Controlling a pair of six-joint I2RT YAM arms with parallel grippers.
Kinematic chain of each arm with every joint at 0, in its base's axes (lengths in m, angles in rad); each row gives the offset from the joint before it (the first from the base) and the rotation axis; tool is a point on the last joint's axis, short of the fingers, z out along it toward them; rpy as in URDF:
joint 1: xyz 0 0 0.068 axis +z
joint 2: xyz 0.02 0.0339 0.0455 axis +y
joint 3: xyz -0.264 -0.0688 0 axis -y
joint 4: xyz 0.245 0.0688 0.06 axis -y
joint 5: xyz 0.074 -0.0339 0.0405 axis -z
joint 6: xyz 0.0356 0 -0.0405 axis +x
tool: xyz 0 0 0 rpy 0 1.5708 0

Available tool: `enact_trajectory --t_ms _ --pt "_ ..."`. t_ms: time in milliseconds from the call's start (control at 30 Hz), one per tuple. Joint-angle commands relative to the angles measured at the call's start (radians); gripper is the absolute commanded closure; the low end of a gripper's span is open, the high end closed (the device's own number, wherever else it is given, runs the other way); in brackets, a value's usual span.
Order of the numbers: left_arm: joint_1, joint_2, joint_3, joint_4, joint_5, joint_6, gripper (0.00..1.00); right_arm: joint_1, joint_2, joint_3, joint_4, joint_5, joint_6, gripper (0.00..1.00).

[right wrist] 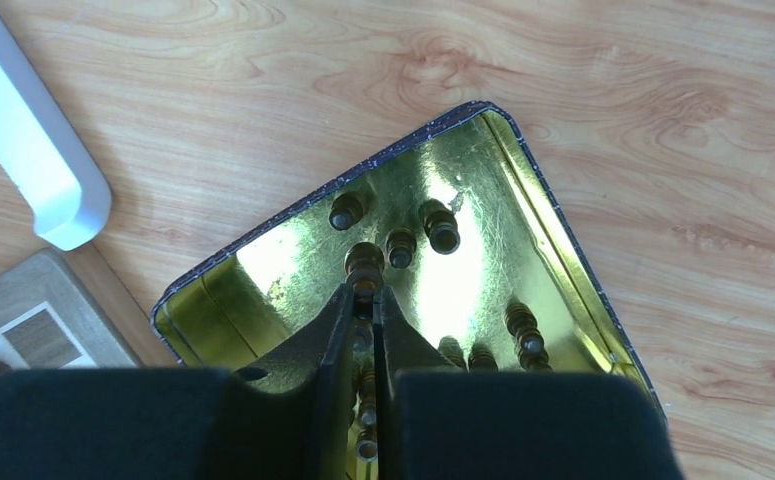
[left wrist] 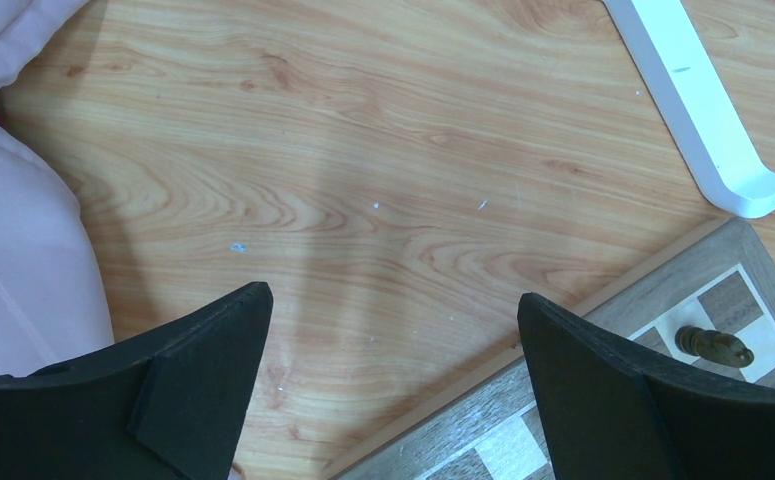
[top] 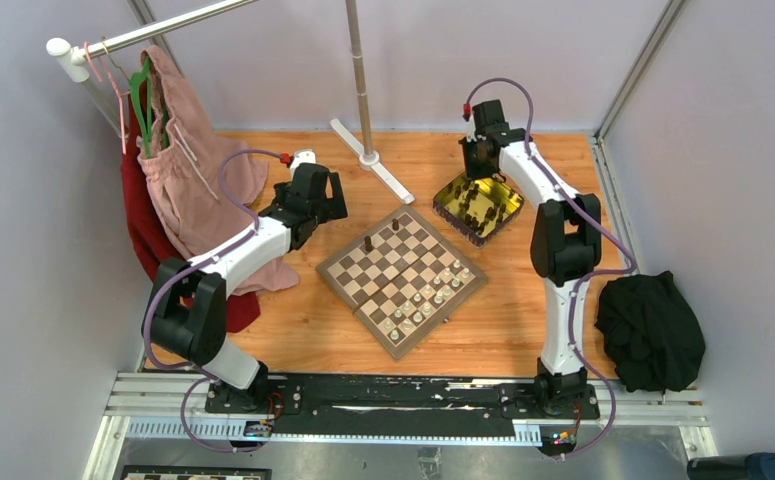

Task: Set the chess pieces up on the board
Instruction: Pick up the chess piece from the storage box, then place the chess piece on the chessboard.

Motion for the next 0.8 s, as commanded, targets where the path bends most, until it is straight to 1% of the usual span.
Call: enact_trajectory --t_ms 0,200,367,567,767 --pt "0.004 -0.022 -0.018 -0.004 -0.015 -0.004 0.00 -0.002 -0.083 -0.010 -0.013 -0.017 0.003 1.00" --pt "0.004 -0.034 -0.043 -0.015 -0.020 -0.004 0.00 0.029 -0.131 -0.026 -0.026 -0.018 -0.003 1.00" --pt "0.004 -0.045 -0.049 -0.029 -0.024 -0.004 0.00 0.080 -0.183 -0.045 -0.050 -0.011 -0.015 1.00" --pt "0.004 -0.067 -0.071 -0.040 -0.020 -0.017 0.00 0.161 -0.230 -0.077 -0.081 -0.004 -0.026 1.00" --pt "0.004 -0.095 -0.098 -0.051 -0.020 -0.024 0.00 0.269 -0.249 -0.109 -0.096 0.014 -0.038 1.00"
